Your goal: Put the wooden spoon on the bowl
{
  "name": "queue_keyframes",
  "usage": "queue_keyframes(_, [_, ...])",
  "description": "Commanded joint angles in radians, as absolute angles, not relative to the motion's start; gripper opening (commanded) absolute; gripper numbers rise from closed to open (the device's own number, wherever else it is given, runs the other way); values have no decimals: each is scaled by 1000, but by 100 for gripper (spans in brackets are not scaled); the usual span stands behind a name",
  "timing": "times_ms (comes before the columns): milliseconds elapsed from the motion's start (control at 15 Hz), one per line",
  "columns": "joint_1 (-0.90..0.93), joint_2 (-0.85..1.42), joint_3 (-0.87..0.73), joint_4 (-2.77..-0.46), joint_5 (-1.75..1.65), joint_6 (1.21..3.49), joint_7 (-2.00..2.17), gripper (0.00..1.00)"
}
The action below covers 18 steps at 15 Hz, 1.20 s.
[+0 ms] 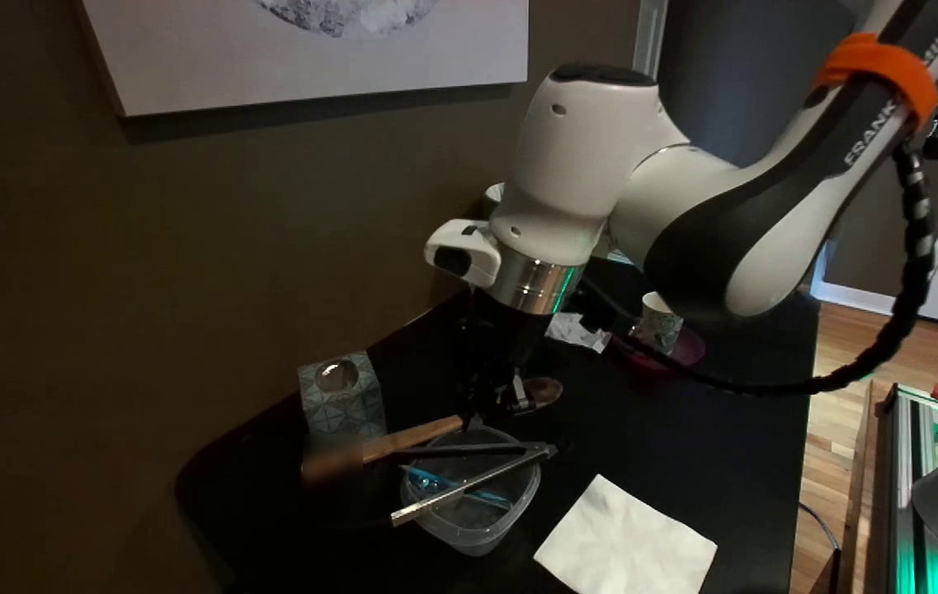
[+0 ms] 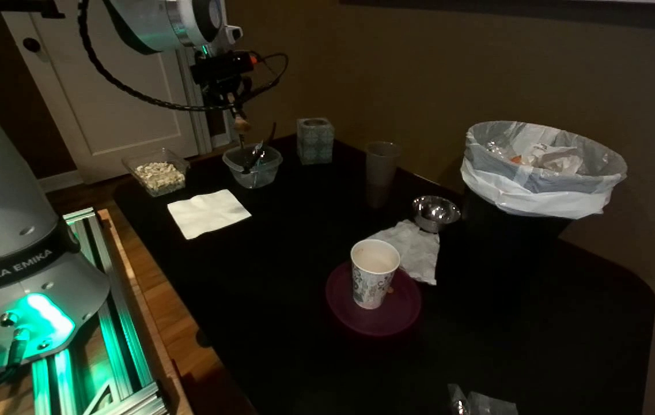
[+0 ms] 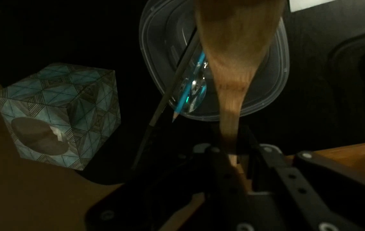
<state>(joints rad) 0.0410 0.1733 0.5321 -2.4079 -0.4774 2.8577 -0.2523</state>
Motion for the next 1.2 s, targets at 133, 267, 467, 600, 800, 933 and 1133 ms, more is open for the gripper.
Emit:
queue_keyframes(133, [76,399,439,-2321,-546,2961,-204,4])
queue_keyframes(267, [93,453,413,-2302,-536,2984,-203,4])
queue_keyframes(467, [118,468,372,-2288,-529,3001,-190,4])
queue_keyframes(600, [151,421,339,-2306,-447,2967,-256,4])
queue_keyframes(800, [164,397,334,-2313,-412,2929,-288,4])
queue_keyframes(933, [160,396,354,-2317,-381,2891,-323,4])
queue_keyframes(1133, [185,375,351,-2321,-361,2841,-344,4])
